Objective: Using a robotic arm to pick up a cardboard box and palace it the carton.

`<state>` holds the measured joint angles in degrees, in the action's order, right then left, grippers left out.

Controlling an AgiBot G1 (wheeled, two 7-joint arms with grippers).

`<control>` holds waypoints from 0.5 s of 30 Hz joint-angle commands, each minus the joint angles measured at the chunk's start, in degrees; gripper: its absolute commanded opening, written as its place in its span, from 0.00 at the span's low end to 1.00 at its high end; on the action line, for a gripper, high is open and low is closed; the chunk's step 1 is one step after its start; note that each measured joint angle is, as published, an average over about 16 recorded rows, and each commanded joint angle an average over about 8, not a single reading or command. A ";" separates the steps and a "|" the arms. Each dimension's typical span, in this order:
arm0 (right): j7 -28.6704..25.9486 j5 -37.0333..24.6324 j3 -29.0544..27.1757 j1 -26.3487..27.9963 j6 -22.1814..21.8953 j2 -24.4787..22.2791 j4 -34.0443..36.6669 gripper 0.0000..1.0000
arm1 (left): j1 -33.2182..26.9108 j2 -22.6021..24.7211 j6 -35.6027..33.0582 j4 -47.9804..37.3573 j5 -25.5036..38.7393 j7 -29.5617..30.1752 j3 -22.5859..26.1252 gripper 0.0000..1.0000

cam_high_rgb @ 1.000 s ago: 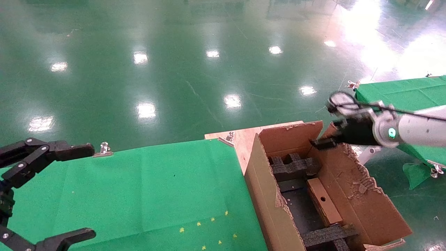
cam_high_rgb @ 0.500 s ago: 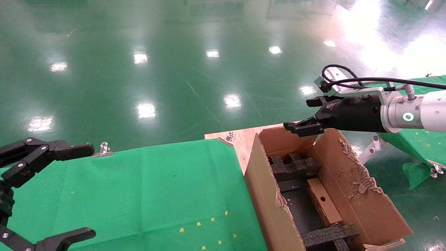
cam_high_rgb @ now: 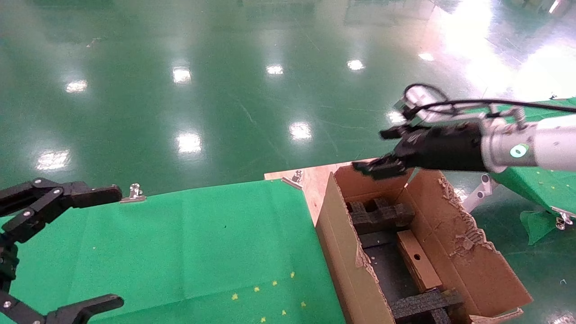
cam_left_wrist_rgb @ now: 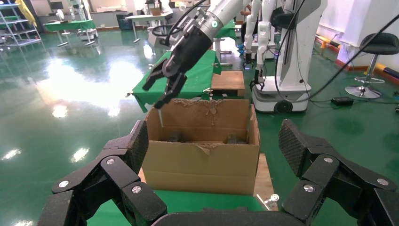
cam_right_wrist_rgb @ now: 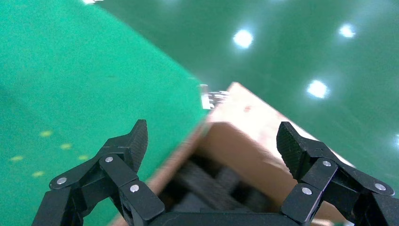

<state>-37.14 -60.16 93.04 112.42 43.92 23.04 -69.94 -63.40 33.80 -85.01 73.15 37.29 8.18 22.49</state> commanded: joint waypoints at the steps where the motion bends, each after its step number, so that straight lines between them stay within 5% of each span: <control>1: 0.89 0.62 -2.60 -1.71 1.41 0.40 -0.12 1.00 | 0.00 0.00 0.00 -0.01 0.00 0.00 0.00 1.00; 15: 7.78 5.39 -22.70 -14.99 12.31 3.53 -1.07 1.00 | -0.02 -0.01 0.00 -0.01 -0.02 -0.02 0.03 1.00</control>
<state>-29.35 -54.76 70.30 97.41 56.25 26.57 -71.01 -63.42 33.79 -85.01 73.14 37.28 8.16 22.53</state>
